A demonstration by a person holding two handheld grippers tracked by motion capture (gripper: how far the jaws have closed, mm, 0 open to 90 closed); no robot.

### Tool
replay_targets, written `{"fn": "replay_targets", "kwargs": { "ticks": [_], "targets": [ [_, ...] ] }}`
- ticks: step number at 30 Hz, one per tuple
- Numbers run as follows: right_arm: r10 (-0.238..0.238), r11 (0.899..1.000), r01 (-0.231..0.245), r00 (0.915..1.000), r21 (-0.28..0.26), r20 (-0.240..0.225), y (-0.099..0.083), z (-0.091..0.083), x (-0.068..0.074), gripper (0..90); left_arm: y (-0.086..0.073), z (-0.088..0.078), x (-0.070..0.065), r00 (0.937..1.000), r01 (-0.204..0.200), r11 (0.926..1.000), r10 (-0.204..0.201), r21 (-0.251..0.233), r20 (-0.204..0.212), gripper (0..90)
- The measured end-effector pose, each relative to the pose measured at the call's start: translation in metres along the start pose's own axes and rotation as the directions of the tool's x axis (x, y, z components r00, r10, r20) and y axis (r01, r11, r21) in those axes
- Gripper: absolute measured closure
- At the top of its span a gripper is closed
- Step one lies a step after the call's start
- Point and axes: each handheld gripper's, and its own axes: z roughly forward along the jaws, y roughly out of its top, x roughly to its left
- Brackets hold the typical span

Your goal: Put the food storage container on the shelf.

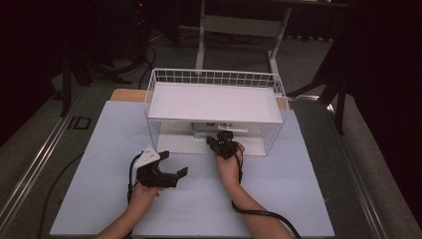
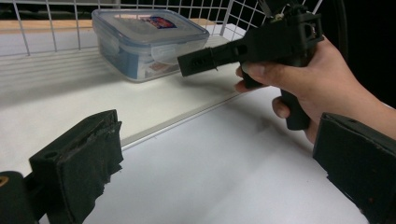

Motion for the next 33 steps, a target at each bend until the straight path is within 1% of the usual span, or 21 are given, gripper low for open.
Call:
{"fn": "replay_targets", "kwargs": {
  "ticks": [1, 2, 3, 7, 8, 10, 13, 15, 16, 18, 19, 20, 21, 22, 23, 24, 25, 27, 29, 31, 33],
  "targets": [
    [-0.034, 0.999, 0.034, 0.9994, -0.011, -0.002, -0.002, 0.000, 0.000, 88.4, 0.000, 0.000, 0.000, 1.0000, -0.002, 1.0000, 0.002, -0.003, 0.001, 2.3],
    [-0.051, 0.999, 0.051, 0.9987, -0.014, 0.002, -0.003, -0.002, 0.001, 87.8, 0.001, 0.000, -0.001, 1.0000, -0.009, 1.0000, 0.009, -0.003, -0.004, 2.3],
    [-0.057, 0.998, 0.057, 0.9984, -0.015, 0.002, -0.004, -0.005, 0.002, 87.2, 0.001, 0.000, -0.002, 0.9999, -0.011, 0.9999, 0.011, -0.006, -0.004, 2.3],
    [-0.062, 0.998, 0.061, 0.9975, -0.034, -0.032, -0.010, -0.019, 0.005, 82.5, 0.003, -0.001, -0.002, 0.9998, -0.020, 0.9998, 0.020, -0.008, -0.010, 2.3],
    [-0.082, 0.996, 0.080, 0.9960, -0.048, -0.035, -0.012, -0.023, 0.006, 80.2, 0.004, -0.001, -0.002, 0.9996, -0.023, 0.9997, 0.023, -0.005, -0.015, 2.3],
    [-0.102, 0.993, 0.100, 0.9943, -0.063, -0.031, -0.015, -0.030, 0.008, 75.5, 0.005, -0.001, -0.003, 0.9997, -0.021, 0.9997, 0.021, -0.008, -0.011, 2.3],
    [-0.093, 0.993, 0.089, 0.9945, -0.072, -0.048, -0.018, -0.040, 0.008, 61.9, 0.010, -0.002, -0.006, 0.9991, -0.043, 0.9990, 0.043, -0.016, -0.004, 2.3],
    [-0.125, 0.988, 0.120, 0.9912, -0.093, -0.044, -0.019, -0.047, 0.010, 48.5, 0.015, -0.003, -0.009, 0.9981, -0.061, 0.9978, 0.061, -0.025, 0.006, 2.3],
    [-0.140, 0.986, 0.136, 0.9894, -0.094, -0.040, -0.019, -0.050, 0.011, 44.7, 0.018, -0.004, -0.011, 0.9978, -0.064, 0.9975, 0.064, -0.032, 0.013, 2.3],
    [-0.145, 0.983, 0.137, 0.9875, -0.120, -0.061, -0.019, -0.057, 0.012, 33.9, 0.022, -0.005, -0.013, 0.9971, -0.072, 0.9968, 0.073, -0.035, 0.023, 2.3],
    [-0.144, 0.983, 0.133, 0.9866, -0.130, -0.077, -0.018, -0.061, 0.013, 30.4, 0.023, -0.005, -0.014, 0.9961, -0.083, 0.9960, 0.084, -0.035, 0.030, 2.3],
    [-0.158, 0.981, 0.144, 0.9828, -0.134, -0.096, -0.018, -0.064, 0.014, 25.8, 0.025, -0.006, -0.015, 0.9957, -0.085, 0.9959, 0.086, -0.033, 0.034, 2.3],
    [-0.162, 0.979, 0.147, 0.9809, -0.140, -0.107, -0.017, -0.067, 0.015, 22.7, 0.026, -0.006, -0.015, 0.9956, -0.086, 0.9958, 0.087, -0.032, 0.034, 2.3],
    [-0.172, 0.977, 0.155, 0.9785, -0.146, -0.114, -0.017, -0.070, 0.017, 21.3, 0.027, -0.007, -0.015, 0.9957, -0.084, 0.9957, 0.085, -0.039, 0.037, 2.3],
    [-0.179, 0.975, 0.158, 0.9750, -0.155, -0.132, -0.017, -0.072, 0.017, 19.3, 0.027, -0.008, -0.015, 0.9959, -0.081, 0.9960, 0.082, -0.039, 0.037, 2.3],
    [-0.179, 0.974, 0.156, 0.9737, -0.162, -0.140, -0.018, -0.074, 0.018, 18.6, 0.028, -0.008, -0.015, 0.9961, -0.080, 0.9960, 0.081, -0.040, 0.033, 2.3],
    [-0.177, 0.974, 0.153, 0.9743, -0.167, -0.139, -0.018, -0.076, 0.019, 18.6, 0.028, -0.009, -0.014, 0.9962, -0.078, 0.9960, 0.080, -0.044, 0.034, 2.3],
    [-0.198, 0.972, 0.174, 0.9685, -0.157, -0.151, -0.020, -0.078, 0.020, 17.0, 0.027, -0.011, -0.014, 0.9963, -0.076, 0.9962, 0.078, -0.042, 0.037, 2.3],
    [-0.213, 0.968, 0.188, 0.9657, -0.168, -0.148, -0.023, -0.081, 0.020, 17.2, 0.027, -0.013, -0.014, 0.9958, -0.077, 0.9961, 0.079, -0.043, 0.045, 2.3],
    [-0.237, 0.963, 0.211, 0.9595, -0.169, -0.153, -0.025, -0.083, 0.019, 17.1, 0.026, -0.018, -0.013, 0.9950, -0.077, 0.9961, 0.079, -0.043, 0.060, 2.3],
    [-0.234, 0.965, 0.208, 0.9578, -0.160, -0.167, -0.028, -0.087, 0.017, 16.5, 0.025, -0.021, -0.012, 0.9953, -0.073, 0.9965, 0.076, -0.041, 0.060, 2.3]
  ]
}}
